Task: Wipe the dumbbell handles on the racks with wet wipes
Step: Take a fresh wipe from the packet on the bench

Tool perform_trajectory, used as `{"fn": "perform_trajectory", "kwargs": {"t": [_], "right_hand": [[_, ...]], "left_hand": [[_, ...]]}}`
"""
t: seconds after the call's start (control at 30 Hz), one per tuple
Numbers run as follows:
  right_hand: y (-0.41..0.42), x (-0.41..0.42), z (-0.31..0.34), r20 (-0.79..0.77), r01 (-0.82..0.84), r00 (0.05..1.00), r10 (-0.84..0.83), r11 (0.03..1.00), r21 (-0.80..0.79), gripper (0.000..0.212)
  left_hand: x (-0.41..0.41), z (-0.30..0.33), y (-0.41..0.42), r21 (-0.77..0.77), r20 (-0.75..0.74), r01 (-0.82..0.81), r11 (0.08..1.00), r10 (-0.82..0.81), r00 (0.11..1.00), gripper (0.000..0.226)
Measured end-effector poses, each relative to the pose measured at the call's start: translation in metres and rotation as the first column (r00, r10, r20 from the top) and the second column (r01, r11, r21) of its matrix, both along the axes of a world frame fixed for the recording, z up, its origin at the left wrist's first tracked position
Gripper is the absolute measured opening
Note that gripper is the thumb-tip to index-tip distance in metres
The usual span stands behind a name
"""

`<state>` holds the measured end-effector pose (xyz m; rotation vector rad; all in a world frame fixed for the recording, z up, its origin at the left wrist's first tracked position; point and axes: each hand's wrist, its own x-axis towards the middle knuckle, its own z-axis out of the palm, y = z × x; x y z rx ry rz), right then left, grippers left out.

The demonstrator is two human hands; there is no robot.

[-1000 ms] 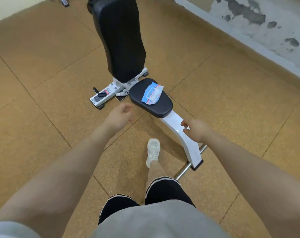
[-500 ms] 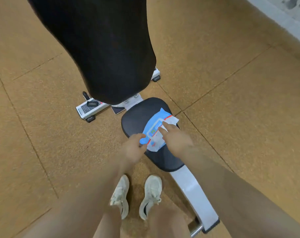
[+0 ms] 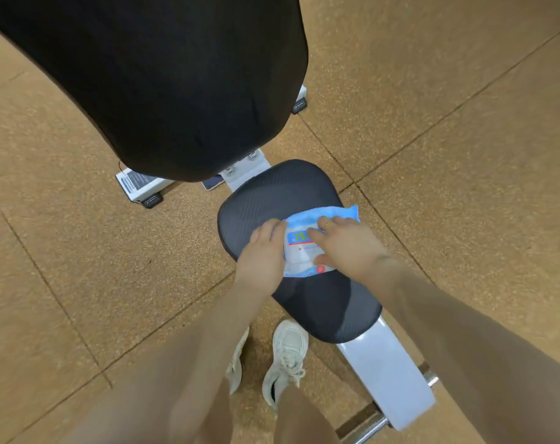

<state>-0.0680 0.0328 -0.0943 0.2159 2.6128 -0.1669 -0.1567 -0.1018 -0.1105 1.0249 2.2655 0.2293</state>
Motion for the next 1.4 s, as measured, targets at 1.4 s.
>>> {"fn": "perform_trajectory", "kwargs": {"t": [1.4], "right_hand": [[-0.024, -0.026, -0.009, -0.089, 0.173, 0.981, -0.17, 0.985, 0.024, 0.02]], "left_hand": [[-0.019, -0.012, -0.001, -0.023, 0.111, 0.234, 0.972, -0.23, 0.967, 0.047]]}}
